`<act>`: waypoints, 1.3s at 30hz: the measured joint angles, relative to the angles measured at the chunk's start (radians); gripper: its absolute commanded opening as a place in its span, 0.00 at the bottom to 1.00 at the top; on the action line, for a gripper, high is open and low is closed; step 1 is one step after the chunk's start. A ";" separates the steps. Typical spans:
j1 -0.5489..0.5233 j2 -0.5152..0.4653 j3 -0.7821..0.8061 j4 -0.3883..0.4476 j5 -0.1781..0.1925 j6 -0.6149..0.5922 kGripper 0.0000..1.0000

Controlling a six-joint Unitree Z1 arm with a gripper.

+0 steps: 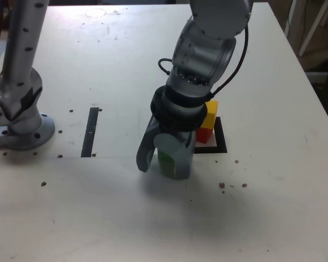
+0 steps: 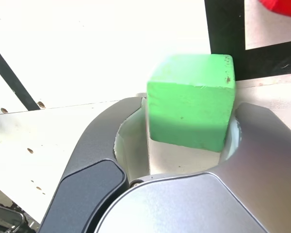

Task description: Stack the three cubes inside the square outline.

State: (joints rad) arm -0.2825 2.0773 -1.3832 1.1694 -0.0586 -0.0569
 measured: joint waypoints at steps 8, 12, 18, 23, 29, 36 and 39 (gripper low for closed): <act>0.000 -0.001 0.001 -0.001 0.001 0.000 0.30; 0.000 -0.006 0.008 -0.001 0.004 0.000 0.30; -0.011 -0.053 0.021 0.030 0.038 -0.028 0.30; -0.030 -0.143 0.030 0.098 0.098 -0.079 0.30; -0.031 -0.219 -0.063 0.252 0.170 -0.083 0.30; -0.031 -0.207 -0.240 0.367 0.196 -0.008 0.30; -0.029 -0.169 -0.333 0.404 0.195 0.026 0.30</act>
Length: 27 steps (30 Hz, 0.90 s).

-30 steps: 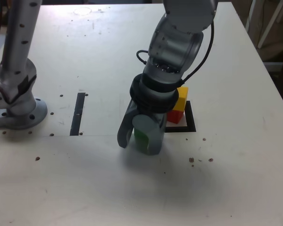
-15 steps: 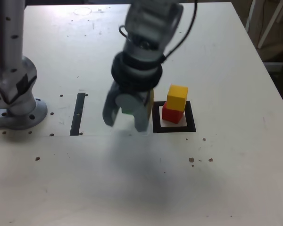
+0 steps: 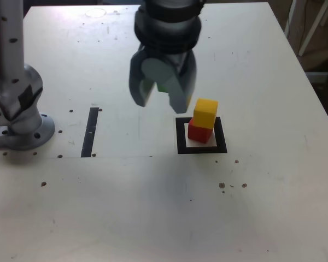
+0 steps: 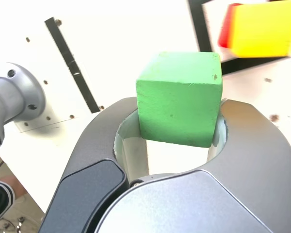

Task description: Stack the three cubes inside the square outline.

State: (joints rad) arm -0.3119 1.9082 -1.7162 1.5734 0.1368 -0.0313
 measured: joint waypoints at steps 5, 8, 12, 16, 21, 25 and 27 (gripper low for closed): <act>0.021 0.083 -0.121 0.031 -0.017 0.052 0.30; 0.036 0.119 -0.140 0.033 -0.024 0.067 0.30; 0.057 0.136 -0.154 0.033 -0.026 0.081 0.30; 0.071 0.147 -0.159 0.030 -0.027 0.091 0.30; 0.081 0.171 -0.177 0.022 -0.036 0.109 0.30; 0.086 0.186 -0.177 0.016 -0.039 0.112 0.30; 0.088 0.186 -0.177 0.014 -0.040 0.113 0.30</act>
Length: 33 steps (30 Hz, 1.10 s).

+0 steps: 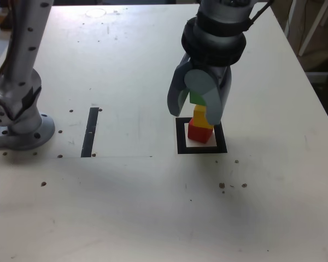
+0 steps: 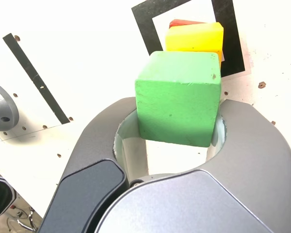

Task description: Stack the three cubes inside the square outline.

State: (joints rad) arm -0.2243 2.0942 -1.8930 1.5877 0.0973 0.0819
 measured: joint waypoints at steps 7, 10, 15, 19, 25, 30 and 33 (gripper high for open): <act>0.010 0.016 0.000 -0.010 -0.001 0.010 0.30; 0.012 0.022 -0.002 -0.011 -0.004 0.012 0.30; 0.013 0.035 -0.009 -0.014 -0.007 0.014 0.41; 0.018 0.037 -0.007 -0.028 -0.012 0.026 0.81; 0.023 0.037 0.005 -0.038 -0.019 0.033 1.00; 0.023 0.037 0.007 -0.038 -0.018 0.032 1.00; 0.024 0.037 0.009 -0.038 -0.014 0.029 1.00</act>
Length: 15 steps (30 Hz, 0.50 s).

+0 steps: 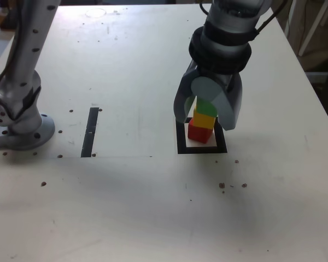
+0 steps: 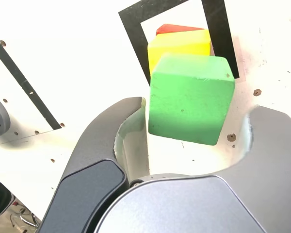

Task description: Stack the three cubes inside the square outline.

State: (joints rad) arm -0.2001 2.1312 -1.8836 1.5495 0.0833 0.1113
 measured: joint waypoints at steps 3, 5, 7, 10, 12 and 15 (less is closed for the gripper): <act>0.000 -0.003 0.006 0.000 0.009 -0.006 1.00; 0.000 -0.019 0.016 0.000 0.023 -0.013 1.00; 0.000 -0.054 0.030 0.000 0.042 -0.023 1.00; 0.000 -0.119 0.056 0.003 0.070 -0.041 1.00; 0.000 -0.159 0.081 0.003 0.088 -0.058 1.00; -0.011 -0.216 0.124 0.003 0.123 -0.094 1.00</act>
State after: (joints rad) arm -0.2109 1.9149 -1.7592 1.5523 0.2062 0.0170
